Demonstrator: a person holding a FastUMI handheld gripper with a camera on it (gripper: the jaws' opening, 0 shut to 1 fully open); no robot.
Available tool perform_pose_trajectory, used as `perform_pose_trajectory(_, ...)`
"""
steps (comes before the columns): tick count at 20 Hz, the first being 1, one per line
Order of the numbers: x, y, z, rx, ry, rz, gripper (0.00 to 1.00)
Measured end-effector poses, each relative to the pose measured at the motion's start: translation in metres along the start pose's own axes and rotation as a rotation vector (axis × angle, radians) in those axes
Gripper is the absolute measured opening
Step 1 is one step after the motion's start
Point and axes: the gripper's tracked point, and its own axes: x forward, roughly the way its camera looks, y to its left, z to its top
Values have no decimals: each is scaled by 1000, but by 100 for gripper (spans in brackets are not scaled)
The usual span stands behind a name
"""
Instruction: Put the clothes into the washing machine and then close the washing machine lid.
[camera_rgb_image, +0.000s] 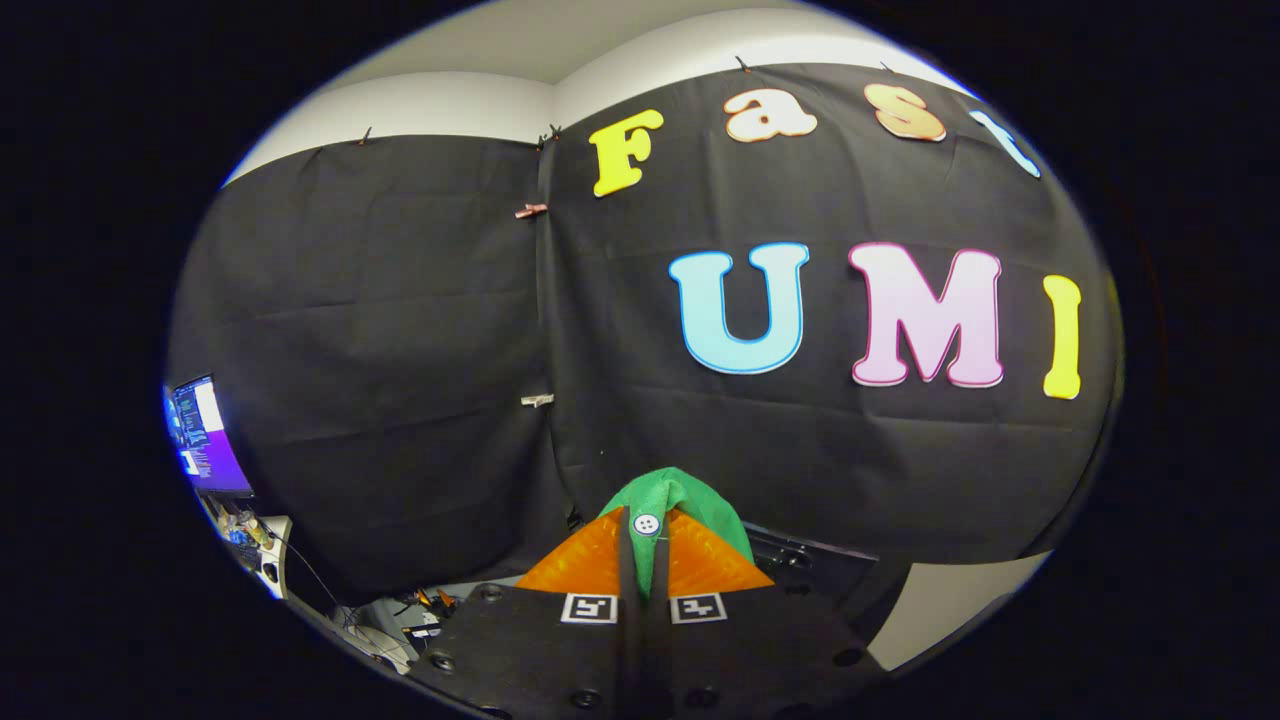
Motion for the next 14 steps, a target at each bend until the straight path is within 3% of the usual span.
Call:
perform_pose_trajectory(10, 85, -45, -108, -30, 227, -5, 5)
perform_pose_trajectory(14, 109, -42, -157, -61, 322, 40, 5)
